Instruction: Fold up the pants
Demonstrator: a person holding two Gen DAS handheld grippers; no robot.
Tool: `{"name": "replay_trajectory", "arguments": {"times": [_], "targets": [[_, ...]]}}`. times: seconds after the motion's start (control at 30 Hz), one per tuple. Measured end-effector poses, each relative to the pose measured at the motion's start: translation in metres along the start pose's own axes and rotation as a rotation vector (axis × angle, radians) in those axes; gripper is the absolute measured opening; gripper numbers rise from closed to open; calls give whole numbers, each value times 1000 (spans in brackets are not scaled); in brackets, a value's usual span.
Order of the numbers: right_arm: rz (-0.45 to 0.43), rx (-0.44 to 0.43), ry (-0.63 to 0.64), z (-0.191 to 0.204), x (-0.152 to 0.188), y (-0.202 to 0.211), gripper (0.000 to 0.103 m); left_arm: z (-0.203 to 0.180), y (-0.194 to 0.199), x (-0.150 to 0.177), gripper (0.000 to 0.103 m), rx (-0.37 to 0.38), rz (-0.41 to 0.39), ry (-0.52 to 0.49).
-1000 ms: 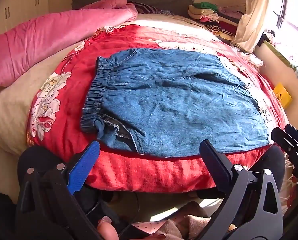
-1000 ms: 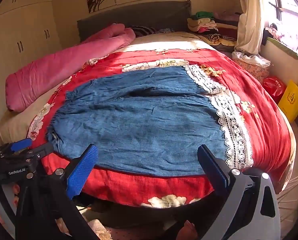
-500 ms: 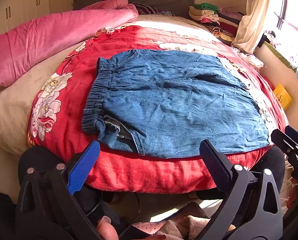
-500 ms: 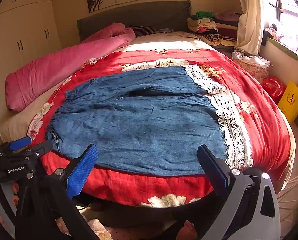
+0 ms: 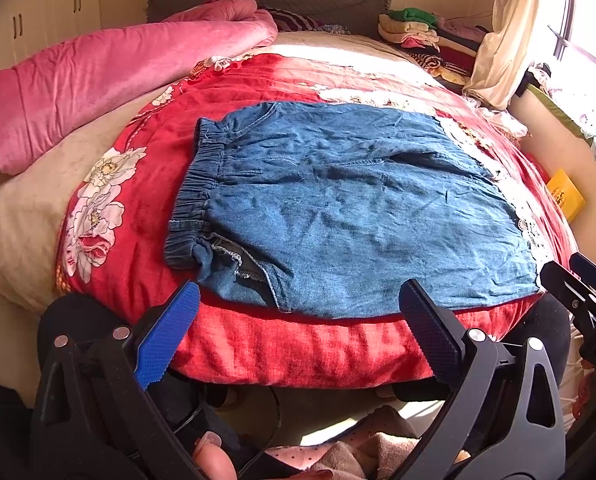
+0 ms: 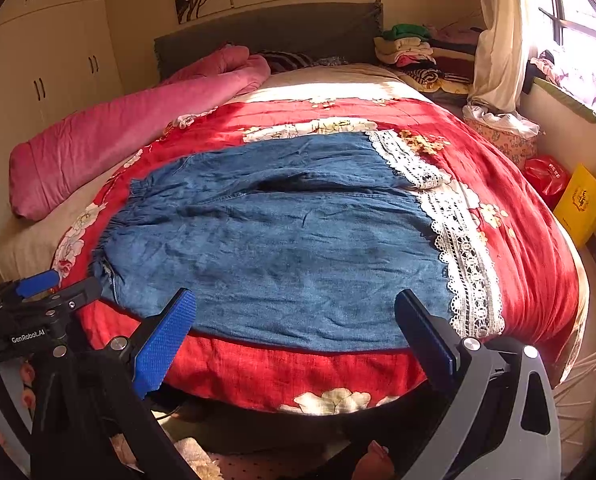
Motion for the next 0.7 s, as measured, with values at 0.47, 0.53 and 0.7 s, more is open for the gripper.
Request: {"name": "replay_trajectory", "arguments": {"times": [0.47, 0.53, 0.7], "targets": [[7, -5, 18, 4, -1, -5, 99, 4, 0, -4, 94, -6, -9, 5], [10, -10, 21, 5, -1, -8, 99, 4, 0, -5, 94, -5, -8, 8], [31, -49, 27, 8, -8, -22, 99, 11, -8, -8, 94, 9, -5, 23]]}}
Point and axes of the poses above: each gripper's, at about its wrist camera, not at the fingertips, and y roughly against the way its jaws point, z to its left, x to its underside, the point moved 1 cm from there along -y, roughly the way its jaws point, and after that the axes turned 7 degrees about -z, right-handed, at the moved point
